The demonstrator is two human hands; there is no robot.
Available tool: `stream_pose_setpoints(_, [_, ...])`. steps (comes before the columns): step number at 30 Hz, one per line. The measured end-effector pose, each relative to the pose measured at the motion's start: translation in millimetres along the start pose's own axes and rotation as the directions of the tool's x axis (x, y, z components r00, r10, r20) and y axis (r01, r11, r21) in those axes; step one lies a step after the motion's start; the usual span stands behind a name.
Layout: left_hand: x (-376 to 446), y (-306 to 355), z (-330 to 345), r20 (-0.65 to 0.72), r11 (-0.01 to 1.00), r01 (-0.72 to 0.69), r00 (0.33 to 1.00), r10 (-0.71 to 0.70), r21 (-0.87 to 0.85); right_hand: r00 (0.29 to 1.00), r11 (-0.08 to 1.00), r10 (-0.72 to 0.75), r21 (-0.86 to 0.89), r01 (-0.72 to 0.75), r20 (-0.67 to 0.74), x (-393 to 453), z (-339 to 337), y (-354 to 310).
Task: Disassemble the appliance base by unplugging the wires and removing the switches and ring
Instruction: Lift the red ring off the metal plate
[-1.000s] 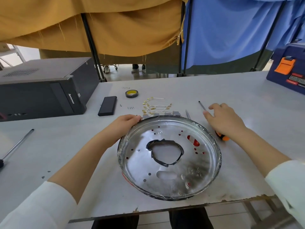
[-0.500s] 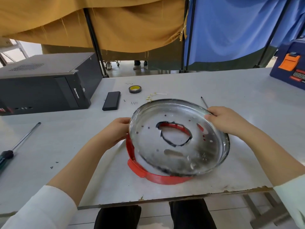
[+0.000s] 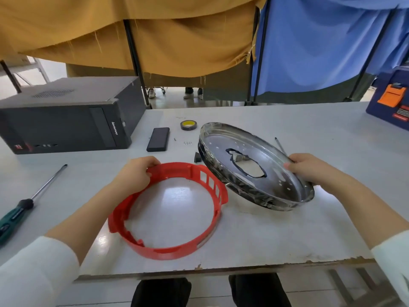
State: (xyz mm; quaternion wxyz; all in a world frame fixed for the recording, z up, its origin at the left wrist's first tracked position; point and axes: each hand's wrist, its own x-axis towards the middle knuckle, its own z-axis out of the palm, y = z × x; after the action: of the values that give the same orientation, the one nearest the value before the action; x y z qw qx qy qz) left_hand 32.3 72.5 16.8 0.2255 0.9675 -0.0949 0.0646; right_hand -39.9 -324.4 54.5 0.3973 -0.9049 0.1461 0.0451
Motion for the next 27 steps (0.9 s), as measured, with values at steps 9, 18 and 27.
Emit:
stream_pose_setpoints(9, [15,-23,-10,0.005,0.994,-0.007,1.000,0.007,0.113,0.996,0.975,0.014,-0.221,0.006,0.090,2,35,1])
stream_pose_setpoints(18, [18,-15,0,0.003,0.996,-0.022,1.000,0.022,0.089,0.999,0.855,-0.047,-0.516,0.054,0.026,5,18,32])
stream_pose_setpoints(27, [-20,68,12,-0.112,0.979,-0.185,0.978,0.175,-0.088,0.981,0.766,-0.124,-0.643,-0.001,-0.149,-6,16,49])
